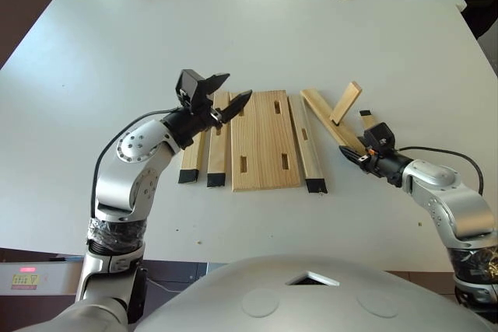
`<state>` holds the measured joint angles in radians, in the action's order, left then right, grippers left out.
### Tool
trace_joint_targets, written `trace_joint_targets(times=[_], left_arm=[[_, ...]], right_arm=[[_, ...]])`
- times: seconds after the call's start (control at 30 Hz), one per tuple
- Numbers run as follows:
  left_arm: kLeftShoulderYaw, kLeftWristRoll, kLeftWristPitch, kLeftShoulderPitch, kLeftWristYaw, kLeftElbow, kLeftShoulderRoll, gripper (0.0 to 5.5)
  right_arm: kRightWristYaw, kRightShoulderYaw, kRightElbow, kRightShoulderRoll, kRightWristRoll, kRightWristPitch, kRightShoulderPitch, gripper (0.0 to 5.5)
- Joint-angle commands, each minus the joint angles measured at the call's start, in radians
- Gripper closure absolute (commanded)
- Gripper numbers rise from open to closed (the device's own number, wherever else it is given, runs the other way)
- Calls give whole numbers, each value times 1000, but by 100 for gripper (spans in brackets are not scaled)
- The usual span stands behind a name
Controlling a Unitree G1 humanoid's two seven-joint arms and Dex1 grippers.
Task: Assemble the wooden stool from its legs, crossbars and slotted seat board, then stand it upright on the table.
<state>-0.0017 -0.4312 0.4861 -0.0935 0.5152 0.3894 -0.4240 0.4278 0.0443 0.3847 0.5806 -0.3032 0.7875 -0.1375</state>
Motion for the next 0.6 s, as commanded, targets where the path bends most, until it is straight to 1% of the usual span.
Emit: trace_joint_targets(times=[0.03,0.23,0.37,0.43,0.5,0.6], left_arm=[[19,25,43,-51,-56,-30,2,217],[78,27,61,-114,-100,-77,2,217],[113,-5,5,-117,-40,-93,-6,217],[146,-92,38,-120,16,-86,-6,217],[194,-235,108,-131,68,-71,-4,217],[278,-534,250,-156,158,-52,-25,217]], right_arm=[[-10,-20,-3,-17,-2,29,34,343],[-24,-106,-7,-38,-29,43,149,343],[9,-176,-13,-43,-78,18,254,343],[60,-219,-6,-41,-149,17,311,343],[124,-271,16,-39,-263,55,368,343],[246,-326,48,3,-460,125,439,343]])
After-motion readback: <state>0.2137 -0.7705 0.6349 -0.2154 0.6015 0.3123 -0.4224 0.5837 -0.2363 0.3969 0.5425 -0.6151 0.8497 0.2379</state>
